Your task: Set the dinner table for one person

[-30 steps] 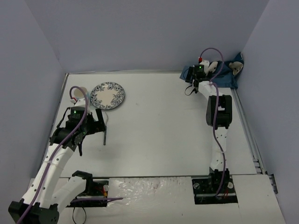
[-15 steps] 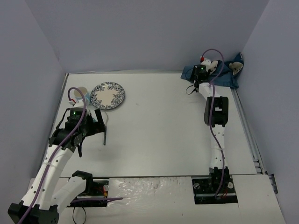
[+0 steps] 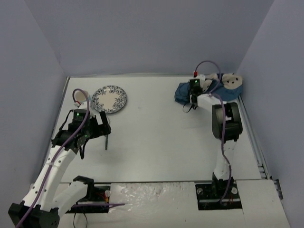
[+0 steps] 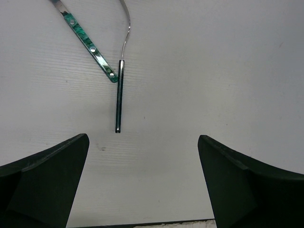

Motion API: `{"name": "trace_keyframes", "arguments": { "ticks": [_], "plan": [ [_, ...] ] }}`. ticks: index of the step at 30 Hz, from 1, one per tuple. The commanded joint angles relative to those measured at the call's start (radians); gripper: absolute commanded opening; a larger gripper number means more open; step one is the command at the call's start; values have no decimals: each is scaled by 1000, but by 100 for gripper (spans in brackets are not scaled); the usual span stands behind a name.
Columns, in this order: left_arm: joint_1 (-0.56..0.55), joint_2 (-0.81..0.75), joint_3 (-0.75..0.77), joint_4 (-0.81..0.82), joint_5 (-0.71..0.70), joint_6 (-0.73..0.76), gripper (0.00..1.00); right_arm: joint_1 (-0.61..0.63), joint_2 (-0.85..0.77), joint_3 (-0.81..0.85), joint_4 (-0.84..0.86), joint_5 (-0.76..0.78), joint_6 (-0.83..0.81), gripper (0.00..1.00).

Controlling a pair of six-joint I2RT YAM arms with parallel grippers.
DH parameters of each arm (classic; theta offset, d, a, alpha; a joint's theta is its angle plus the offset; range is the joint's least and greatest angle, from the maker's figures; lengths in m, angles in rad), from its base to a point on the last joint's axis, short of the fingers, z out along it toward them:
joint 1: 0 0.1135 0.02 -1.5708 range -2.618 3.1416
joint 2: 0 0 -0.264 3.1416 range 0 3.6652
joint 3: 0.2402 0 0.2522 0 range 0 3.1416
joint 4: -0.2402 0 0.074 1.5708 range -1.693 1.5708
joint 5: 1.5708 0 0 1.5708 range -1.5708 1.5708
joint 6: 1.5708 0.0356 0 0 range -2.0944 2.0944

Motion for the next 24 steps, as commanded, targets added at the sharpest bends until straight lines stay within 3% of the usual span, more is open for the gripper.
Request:
{"name": "trace_keyframes", "arguments": {
  "ticks": [1,7,9,14,18,24],
  "plan": [
    [-12,41,71,114,55,5,97,207,-263,-205,-102,29,207,0],
    [-36,53,73,104,95,9,97,503,-388,-436,-131,39,447,0],
    [-41,42,62,94,98,11,97,595,-400,-451,-149,50,489,5],
    [-44,27,54,63,102,24,97,707,-439,-381,-221,2,431,53],
    [-51,36,32,93,126,16,97,696,-555,-315,-331,31,344,81],
    [-110,168,23,145,141,-5,97,494,-726,-343,-407,66,255,84]
  ]
}}
